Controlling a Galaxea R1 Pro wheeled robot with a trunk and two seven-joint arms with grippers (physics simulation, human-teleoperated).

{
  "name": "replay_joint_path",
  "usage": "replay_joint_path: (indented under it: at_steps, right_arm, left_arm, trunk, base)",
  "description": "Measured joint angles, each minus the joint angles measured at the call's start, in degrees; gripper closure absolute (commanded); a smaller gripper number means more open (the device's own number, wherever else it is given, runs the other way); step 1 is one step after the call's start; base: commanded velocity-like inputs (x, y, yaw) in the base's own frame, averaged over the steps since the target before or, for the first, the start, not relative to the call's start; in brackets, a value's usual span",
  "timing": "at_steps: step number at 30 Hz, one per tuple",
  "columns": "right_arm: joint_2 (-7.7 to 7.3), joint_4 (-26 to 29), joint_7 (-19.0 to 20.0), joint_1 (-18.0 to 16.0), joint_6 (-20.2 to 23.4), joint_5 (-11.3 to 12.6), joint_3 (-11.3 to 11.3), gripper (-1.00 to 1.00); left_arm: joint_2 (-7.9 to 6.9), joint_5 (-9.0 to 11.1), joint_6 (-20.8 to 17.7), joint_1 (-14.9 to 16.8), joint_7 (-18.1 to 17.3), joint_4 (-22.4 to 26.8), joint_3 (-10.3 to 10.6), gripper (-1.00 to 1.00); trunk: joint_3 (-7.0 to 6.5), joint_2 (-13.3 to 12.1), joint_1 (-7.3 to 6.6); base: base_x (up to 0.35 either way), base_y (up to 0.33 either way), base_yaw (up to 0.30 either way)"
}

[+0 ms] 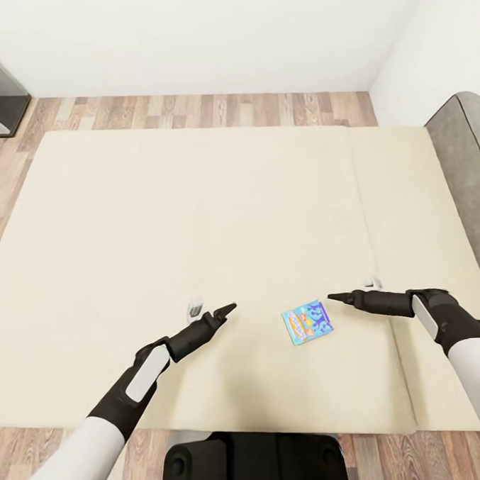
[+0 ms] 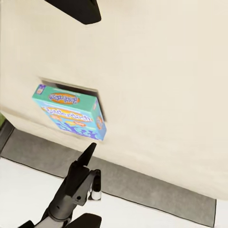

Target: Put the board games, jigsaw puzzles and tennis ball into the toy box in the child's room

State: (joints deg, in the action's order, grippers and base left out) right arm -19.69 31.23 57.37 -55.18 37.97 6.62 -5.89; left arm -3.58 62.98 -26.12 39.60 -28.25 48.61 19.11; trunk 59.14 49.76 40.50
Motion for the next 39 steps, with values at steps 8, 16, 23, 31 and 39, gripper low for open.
replay_joint_path:
  at_steps: [8,16,23,31,39]
  right_arm:
    - [0.27,-0.1,0.0,0.0,-0.4,-0.1,0.2,-1.00]
    - [0.39,-0.2,0.0,0.0,-0.6,-0.1,0.2,-1.00]
    - [0.40,-0.2,0.0,0.0,-0.6,0.0,0.2,-1.00]
    - [0.41,-0.2,0.0,0.0,-0.6,0.2,-0.1,-1.00]
    - [0.03,0.3,-0.2,0.1,-0.9,0.0,-0.3,-1.00]
  left_arm:
    - [0.43,-0.1,-0.4,0.6,-0.1,-2.4,0.2,-1.00]
    - [1.41,-0.2,-0.5,1.9,-0.2,-5.1,0.3,-1.00]
    - [1.95,-0.3,-0.6,2.5,0.1,-6.4,0.3,-1.00]
    - [2.45,-0.2,-0.8,3.3,0.4,-8.1,0.4,-1.00]
    - [3.43,-0.2,-0.7,3.9,0.4,-8.7,0.5,-1.00]
  trunk:
    - [0.74,0.0,0.00]
    - [1.48,0.0,0.00]
    - [2.13,0.0,0.00]
    - [2.87,0.0,-0.01]
    - [3.59,0.0,-0.01]
  base:
    - [0.000,0.000,0.070]
    - [0.000,0.000,0.073]
    - [0.000,0.000,0.074]
    - [0.000,0.000,0.074]
    - [0.000,0.000,0.070]
